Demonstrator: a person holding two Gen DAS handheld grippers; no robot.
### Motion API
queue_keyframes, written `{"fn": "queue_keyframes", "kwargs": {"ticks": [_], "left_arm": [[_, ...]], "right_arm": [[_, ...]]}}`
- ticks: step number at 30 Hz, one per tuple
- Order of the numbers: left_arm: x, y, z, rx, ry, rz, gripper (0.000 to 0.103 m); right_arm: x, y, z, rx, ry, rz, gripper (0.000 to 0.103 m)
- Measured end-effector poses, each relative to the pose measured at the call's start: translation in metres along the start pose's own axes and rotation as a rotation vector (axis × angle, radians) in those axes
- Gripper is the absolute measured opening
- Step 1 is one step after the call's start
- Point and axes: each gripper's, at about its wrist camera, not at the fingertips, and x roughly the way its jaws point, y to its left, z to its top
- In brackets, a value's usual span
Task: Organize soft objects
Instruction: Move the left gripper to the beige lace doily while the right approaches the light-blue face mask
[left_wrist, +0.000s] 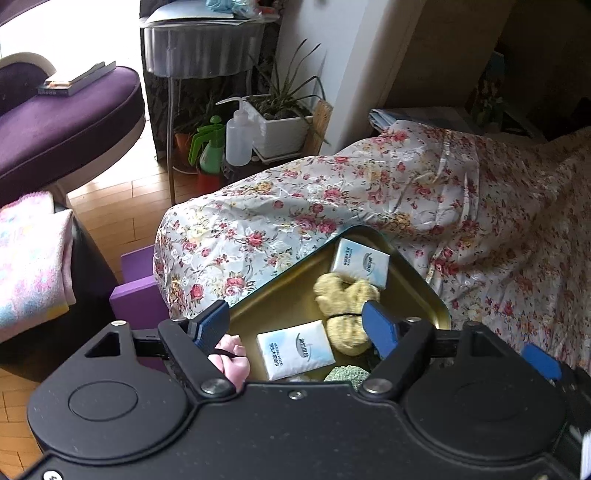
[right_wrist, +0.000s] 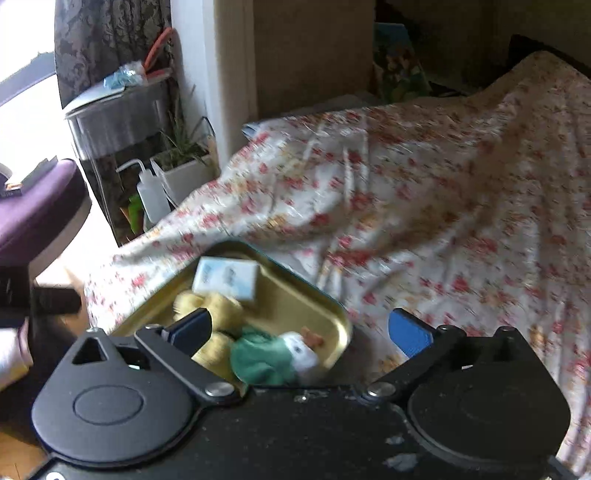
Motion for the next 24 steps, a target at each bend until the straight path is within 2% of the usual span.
{"fn": "queue_keyframes", "kwargs": {"ticks": [1,7,14,19,24], "left_arm": [[-0.001,-0.002,-0.001,0.010,-0.005,0.001,0.082],[-0.009,-0.022,-0.010,0.098,-0.037,-0.012,0.082],[-0.025,-0.060,-0.035,0.277,-0.073,-0.080,0.086],[-0.028,-0.078,-0.072,0.307,0.002,-0.198,0.086],[-0.027,-0.106,-0.121,0.442,0.059,-0.236,0.086]], "right_arm": [[-0.004,-0.004,-0.004,-0.002,0.008,-0.006,0.103],[-0.033,-0.040,-0.032,0.003,0.075,-0.076,0.103],[-0.079,-0.099,-0.087,0.120,0.100,-0.119,0.103],[-0.106,-0.135,-0.129,0.187,0.103,-0.189,0.103],[-0.120,-0.166,-0.167,0.282,0.140,-0.204,0.103]]}}
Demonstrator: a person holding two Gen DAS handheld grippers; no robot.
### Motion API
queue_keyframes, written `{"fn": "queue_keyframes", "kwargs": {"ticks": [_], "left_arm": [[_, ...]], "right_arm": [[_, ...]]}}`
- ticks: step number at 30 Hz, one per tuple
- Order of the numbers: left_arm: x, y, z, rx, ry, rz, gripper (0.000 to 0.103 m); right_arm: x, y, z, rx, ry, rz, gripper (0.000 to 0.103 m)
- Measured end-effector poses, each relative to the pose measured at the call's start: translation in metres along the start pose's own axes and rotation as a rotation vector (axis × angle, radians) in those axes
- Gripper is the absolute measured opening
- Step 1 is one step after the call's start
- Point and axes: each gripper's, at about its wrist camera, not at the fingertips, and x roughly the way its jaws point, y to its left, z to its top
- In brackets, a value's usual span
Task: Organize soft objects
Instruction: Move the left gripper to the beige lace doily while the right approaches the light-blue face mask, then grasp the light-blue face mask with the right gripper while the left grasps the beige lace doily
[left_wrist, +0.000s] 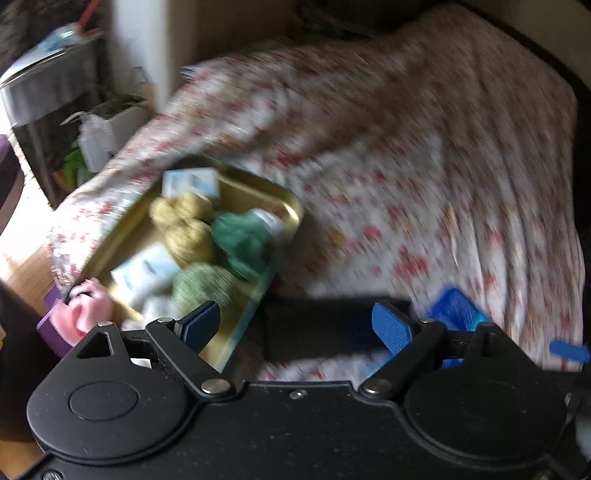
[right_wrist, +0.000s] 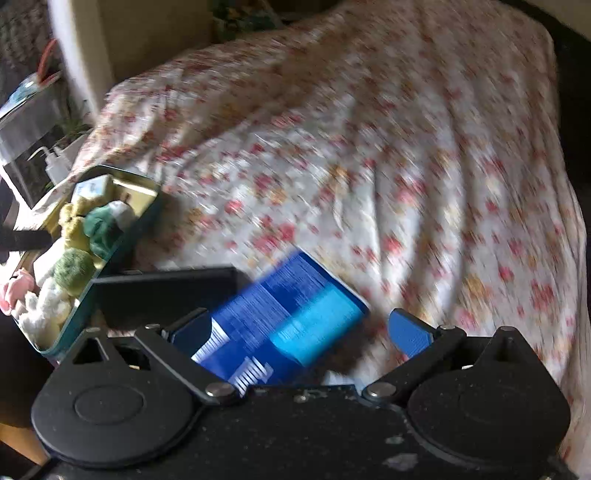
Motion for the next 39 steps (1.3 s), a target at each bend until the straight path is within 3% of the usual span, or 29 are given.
{"fn": "queue_keyframes", "kwargs": {"ticks": [6,10,18,26,33,39], "left_arm": [[0.006,-0.036,-0.037,0.137,0.030,-0.017,0.086],[0.007,-0.050,-0.057,0.177,0.053,-0.042,0.087],[0.008,-0.059,-0.082,0.170,0.080,-0.052,0.087],[0.013,-0.062,-0.094,0.200,0.091,-0.010,0.087],[0.015,-0.064,-0.095,0.213,0.115,-0.036,0.087],[0.018,-0.062,-0.095,0.200,0.140,-0.057,0.087]], "right_arm": [[0.002,-0.036,-0.029,0.103,0.055,-0.035,0.103],[0.009,-0.041,-0.040,0.117,0.092,-0.060,0.103],[0.024,-0.046,-0.046,0.135,0.152,-0.055,0.102],[0.044,-0.049,-0.041,0.164,0.237,-0.067,0.099],[0.055,-0.044,-0.041,0.143,0.298,-0.062,0.080],[0.059,-0.046,-0.044,0.149,0.312,-0.035,0.046]]}}
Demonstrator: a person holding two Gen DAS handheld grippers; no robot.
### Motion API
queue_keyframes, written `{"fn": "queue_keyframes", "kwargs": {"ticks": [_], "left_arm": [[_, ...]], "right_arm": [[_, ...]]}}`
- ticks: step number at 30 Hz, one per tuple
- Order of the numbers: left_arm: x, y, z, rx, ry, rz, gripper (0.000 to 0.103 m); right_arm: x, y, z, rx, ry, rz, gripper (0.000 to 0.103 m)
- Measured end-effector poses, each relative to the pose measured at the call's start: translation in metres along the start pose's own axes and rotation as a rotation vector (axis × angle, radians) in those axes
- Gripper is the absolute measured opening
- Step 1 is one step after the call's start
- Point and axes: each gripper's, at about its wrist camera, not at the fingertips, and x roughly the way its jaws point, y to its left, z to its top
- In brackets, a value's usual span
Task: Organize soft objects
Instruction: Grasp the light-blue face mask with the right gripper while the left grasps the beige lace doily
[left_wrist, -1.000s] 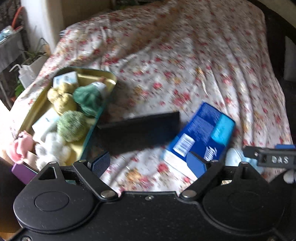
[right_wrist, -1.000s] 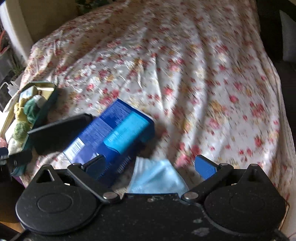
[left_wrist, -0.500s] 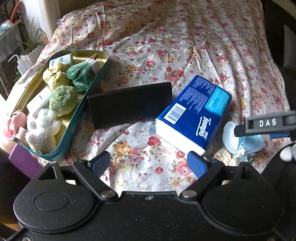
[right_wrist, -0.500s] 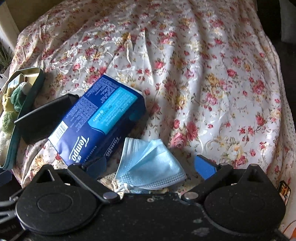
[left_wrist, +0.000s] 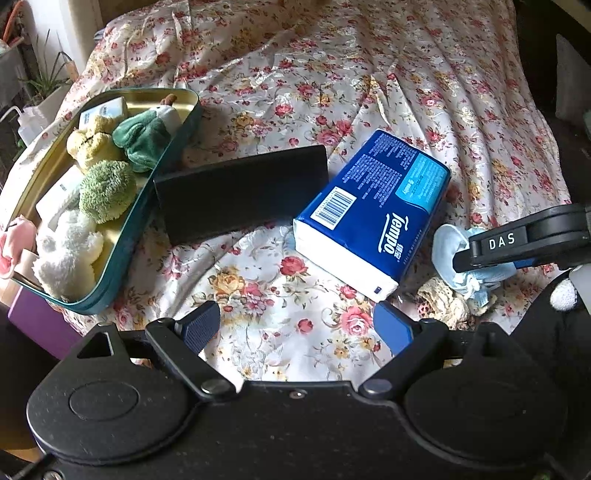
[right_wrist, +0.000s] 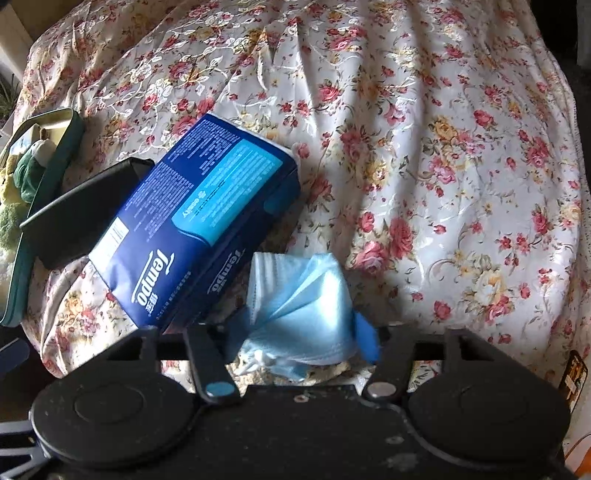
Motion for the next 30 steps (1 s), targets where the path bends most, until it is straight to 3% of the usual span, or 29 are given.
{"fn": "queue_keyframes", "kwargs": {"ticks": [5,15,25,30], "left_arm": [[0.001,-0.002,0.000,-0.001,-0.001,-0.017,0.087],[0.013,-0.028,0.000,0.049,0.029,-0.081,0.087],[0.043,-0.058,-0.005,0.079,0.133,-0.154,0.087],[0.057,-0.062,-0.005,0.056,0.163,-0.158,0.087]], "right_arm": [[-0.011,-0.003,-0.004,0.025,-0.070,0.005,0.040],[-0.039,-0.018,-0.008,0.086,-0.226,0.091,0.040],[-0.055,-0.027,0.007,0.109,-0.371,0.087,0.043],[-0.046,-0.036,0.011,0.136,-0.347,0.148,0.044]]}}
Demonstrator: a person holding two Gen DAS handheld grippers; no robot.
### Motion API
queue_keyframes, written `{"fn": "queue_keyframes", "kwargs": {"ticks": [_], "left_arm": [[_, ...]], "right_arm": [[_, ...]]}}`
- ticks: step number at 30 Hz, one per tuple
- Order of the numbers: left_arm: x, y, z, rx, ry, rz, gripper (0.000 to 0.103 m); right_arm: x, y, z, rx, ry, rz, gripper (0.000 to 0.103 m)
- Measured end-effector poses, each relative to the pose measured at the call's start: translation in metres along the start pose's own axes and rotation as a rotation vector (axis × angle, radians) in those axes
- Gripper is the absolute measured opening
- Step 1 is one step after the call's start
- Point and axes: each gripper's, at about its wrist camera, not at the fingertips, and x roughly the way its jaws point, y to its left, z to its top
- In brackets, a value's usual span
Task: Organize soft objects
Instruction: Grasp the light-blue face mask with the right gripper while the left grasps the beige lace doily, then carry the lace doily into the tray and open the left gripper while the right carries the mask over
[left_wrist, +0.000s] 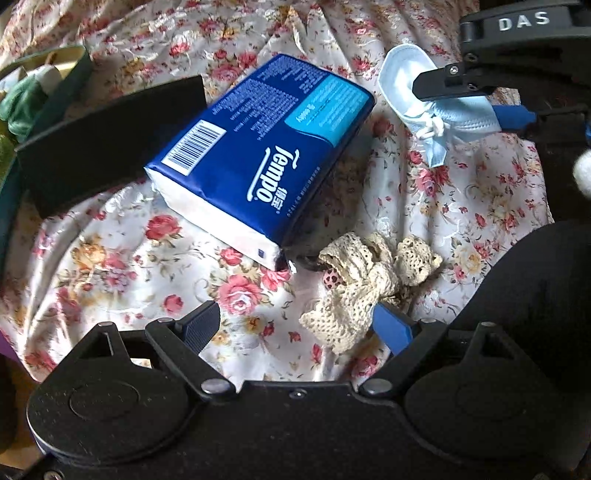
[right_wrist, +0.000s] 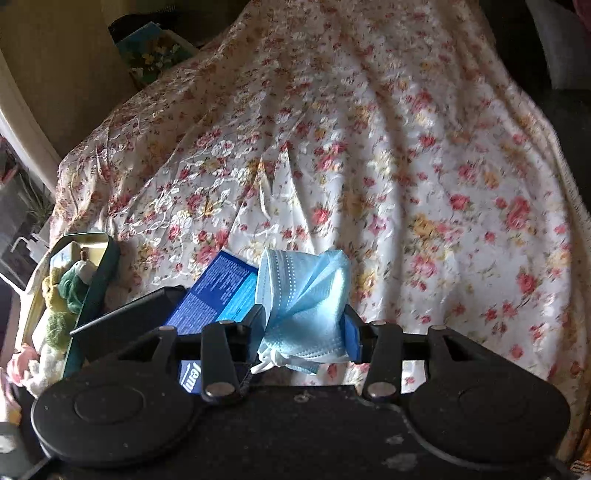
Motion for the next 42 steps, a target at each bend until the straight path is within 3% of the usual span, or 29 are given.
{"fn": "queue_keyframes", "kwargs": {"ticks": [6,17,20,21,22,30,31,34,38,41,42], "left_arm": [[0.014,-0.007,0.007,-0.025,0.018,-0.036,0.087],[0.029,-0.018,0.021,-0.064,0.020,-0.077,0.086],[0.029,-0.019,0.021,-0.061,0.014,-0.098,0.072],[0.029,-0.019,0.021,-0.057,0.013,-0.120,0.061],[0.028,-0.020,0.021,-0.050,0.014,-0.138,0.057],[0.019,-0.031,0.017,0.004,-0.020,-0.146,0.045],[0.016,-0.031,0.015,0.007,-0.023,-0.151,0.036],[0.008,-0.029,0.013,0.016,-0.033,-0.174,0.035],[0.003,-0.021,0.012,0.025,-0.047,-0.134,0.035],[0.006,-0.019,0.012,0.018,-0.055,-0.097,0.051],[0.007,-0.019,0.014,0.017,-0.058,-0.090,0.063]], "right_arm": [[0.003,-0.006,0.000,0.024,0.004,0.048,0.044],[0.007,-0.004,-0.003,0.017,0.013,0.054,0.044],[0.007,-0.007,-0.002,0.027,0.011,0.066,0.044],[0.006,-0.006,-0.003,0.028,0.009,0.068,0.044],[0.006,-0.006,-0.003,0.029,0.008,0.069,0.044],[0.005,-0.006,-0.005,0.046,-0.003,0.080,0.044],[0.005,-0.007,-0.005,0.049,-0.004,0.079,0.044],[0.006,-0.006,-0.005,0.052,-0.003,0.077,0.044],[0.005,-0.003,-0.006,0.047,-0.001,0.062,0.044],[0.004,0.001,-0.007,0.035,-0.007,0.044,0.044],[0.004,0.000,-0.007,0.033,-0.009,0.039,0.044]]}}
